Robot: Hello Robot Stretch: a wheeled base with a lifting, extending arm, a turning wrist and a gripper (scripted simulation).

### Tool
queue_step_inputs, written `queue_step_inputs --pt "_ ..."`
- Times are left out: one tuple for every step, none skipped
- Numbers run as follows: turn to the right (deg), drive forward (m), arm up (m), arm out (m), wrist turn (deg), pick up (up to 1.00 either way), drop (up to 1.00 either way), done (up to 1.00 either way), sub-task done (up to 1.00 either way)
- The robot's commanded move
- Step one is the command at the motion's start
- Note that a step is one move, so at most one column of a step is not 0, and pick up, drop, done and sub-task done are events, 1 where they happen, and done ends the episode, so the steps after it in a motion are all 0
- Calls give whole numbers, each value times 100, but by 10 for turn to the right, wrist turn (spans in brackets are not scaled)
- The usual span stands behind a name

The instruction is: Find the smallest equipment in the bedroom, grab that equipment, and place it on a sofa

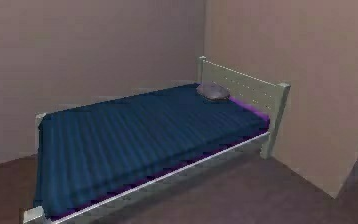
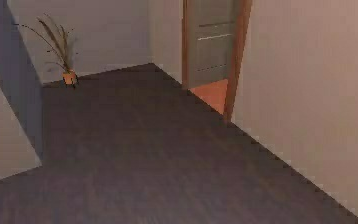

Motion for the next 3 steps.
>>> queue_step_inputs --pt "450 0 0 0 0 0 0 0 0" --pt "450 0 0 0 0 0 0 0 0" --pt "60 0 0 0 0 0 0 0 0"
